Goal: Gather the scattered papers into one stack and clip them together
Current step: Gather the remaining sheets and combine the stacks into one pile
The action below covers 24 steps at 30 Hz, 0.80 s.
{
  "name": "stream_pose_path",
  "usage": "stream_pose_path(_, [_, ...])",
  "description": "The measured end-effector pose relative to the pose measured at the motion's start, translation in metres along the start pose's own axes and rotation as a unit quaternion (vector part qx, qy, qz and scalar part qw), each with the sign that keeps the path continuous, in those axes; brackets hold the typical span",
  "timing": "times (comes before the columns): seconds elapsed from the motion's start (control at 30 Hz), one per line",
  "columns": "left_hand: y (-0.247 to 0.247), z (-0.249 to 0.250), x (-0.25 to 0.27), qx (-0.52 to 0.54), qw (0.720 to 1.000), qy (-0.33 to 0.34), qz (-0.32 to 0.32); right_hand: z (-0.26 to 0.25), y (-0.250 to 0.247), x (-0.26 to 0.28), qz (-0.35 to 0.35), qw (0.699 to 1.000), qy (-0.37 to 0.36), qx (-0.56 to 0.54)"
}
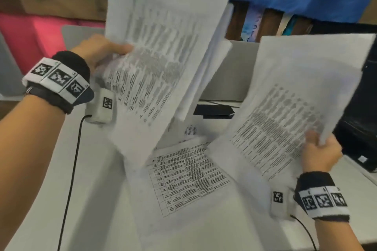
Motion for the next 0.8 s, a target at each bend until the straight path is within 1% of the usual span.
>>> stream_pose_path(0.07, [0.015,-0.001,-0.002,-0.123,0.99,-0.041,-0.057,-0.003,-0.012,-0.007,0.036,0.999,-0.012,0.001])
stream_pose_path(0.13, [0.039,-0.013,-0.006,-0.245,0.964,-0.051,-0.092,-0.009,-0.021,-0.014,0.058,0.998,-0.025,-0.007])
stream_pose_path(0.2, [0.071,-0.041,-0.012,-0.317,0.937,-0.06,-0.132,-0.017,-0.028,-0.021,0.077,0.996,-0.047,-0.005])
stream_pose_path(0.27, [0.106,-0.081,-0.018,-0.381,0.905,-0.086,-0.168,-0.023,-0.033,-0.027,0.097,0.993,-0.07,0.008])
stream_pose_path(0.37, [0.15,-0.137,-0.024,-0.488,0.842,-0.112,-0.203,-0.037,-0.039,-0.034,0.101,0.99,-0.095,0.017])
stream_pose_path(0.43, [0.172,-0.158,-0.025,-0.519,0.818,-0.111,-0.222,-0.048,-0.043,-0.037,0.095,0.988,-0.123,0.024])
stream_pose_path(0.5, [0.188,-0.166,-0.025,-0.539,0.802,-0.098,-0.237,-0.059,-0.048,-0.037,0.096,0.982,-0.159,0.011])
stream_pose_path(0.6, [0.2,-0.163,-0.029,-0.543,0.802,-0.084,-0.235,-0.07,-0.053,-0.039,0.095,0.976,-0.197,-0.016])
stream_pose_path(0.67, [0.206,-0.162,-0.033,-0.555,0.795,-0.073,-0.234,-0.07,-0.055,-0.046,0.085,0.976,-0.19,-0.059])
stream_pose_path(0.7, [0.209,-0.161,-0.034,-0.572,0.783,-0.068,-0.236,-0.07,-0.055,-0.048,0.074,0.978,-0.175,-0.084])
stream_pose_path(0.77, [0.212,-0.159,-0.035,-0.622,0.748,-0.052,-0.226,-0.068,-0.056,-0.052,0.047,0.98,-0.139,-0.137])
stream_pose_path(0.8, [0.213,-0.157,-0.036,-0.637,0.738,-0.04,-0.218,-0.066,-0.055,-0.052,0.029,0.978,-0.123,-0.163])
Point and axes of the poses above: each hand's wrist, its own x-axis away from the middle knuckle, its own y-axis out of the palm, z = x × y, the point moved 3 cm from there along -x, towards the middle knuckle, and after that the axes turned 12 degrees about -y, right-handed, at the moved point
